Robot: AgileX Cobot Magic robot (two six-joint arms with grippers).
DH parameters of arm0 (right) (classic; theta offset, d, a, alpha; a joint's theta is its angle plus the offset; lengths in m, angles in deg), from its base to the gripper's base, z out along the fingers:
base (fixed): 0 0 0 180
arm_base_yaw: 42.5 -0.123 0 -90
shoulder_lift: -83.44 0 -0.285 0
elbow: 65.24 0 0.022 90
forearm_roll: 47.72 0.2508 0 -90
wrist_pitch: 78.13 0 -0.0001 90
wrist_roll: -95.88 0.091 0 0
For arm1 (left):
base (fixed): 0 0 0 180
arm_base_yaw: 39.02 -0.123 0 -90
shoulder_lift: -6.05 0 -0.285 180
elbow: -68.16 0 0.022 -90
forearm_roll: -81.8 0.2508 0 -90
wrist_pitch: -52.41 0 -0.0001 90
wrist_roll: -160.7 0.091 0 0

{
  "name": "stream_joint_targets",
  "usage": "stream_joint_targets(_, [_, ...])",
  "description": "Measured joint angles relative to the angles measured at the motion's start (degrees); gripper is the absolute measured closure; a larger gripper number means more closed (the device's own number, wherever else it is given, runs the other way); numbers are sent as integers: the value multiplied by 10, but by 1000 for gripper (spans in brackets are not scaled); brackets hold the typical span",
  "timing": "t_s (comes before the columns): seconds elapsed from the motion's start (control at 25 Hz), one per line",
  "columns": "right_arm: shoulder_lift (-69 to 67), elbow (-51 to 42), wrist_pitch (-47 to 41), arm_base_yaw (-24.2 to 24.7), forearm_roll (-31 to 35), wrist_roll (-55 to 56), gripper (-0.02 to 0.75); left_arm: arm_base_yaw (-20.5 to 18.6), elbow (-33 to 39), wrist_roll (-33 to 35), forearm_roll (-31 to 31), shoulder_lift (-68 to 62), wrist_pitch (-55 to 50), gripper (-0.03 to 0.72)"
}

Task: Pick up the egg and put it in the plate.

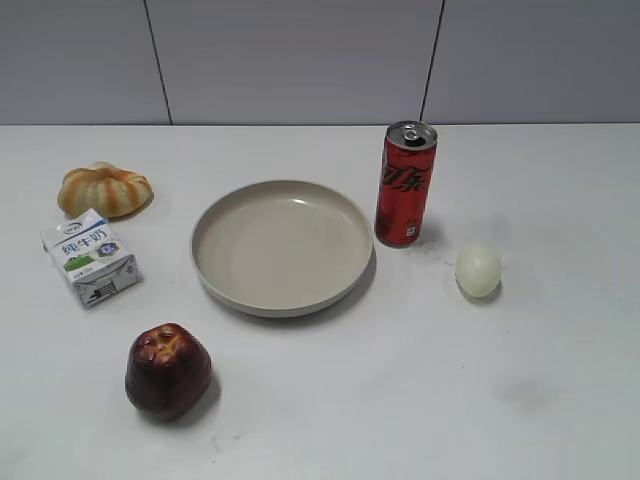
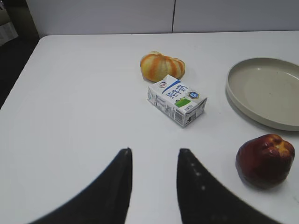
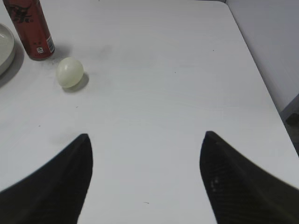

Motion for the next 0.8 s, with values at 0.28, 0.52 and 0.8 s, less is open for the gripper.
stream_joint_targets(0.28, [0,0,0,0,0,0,195,0,0,0,0,0,0,448])
stream_joint_targets(0.52, [0,0,0,0,0,0,195,0,0,0,0,0,0,448])
stream_joint_targets(0.8, [-21,0,2,0,0,0,195,0,0,0,0,0,0,448])
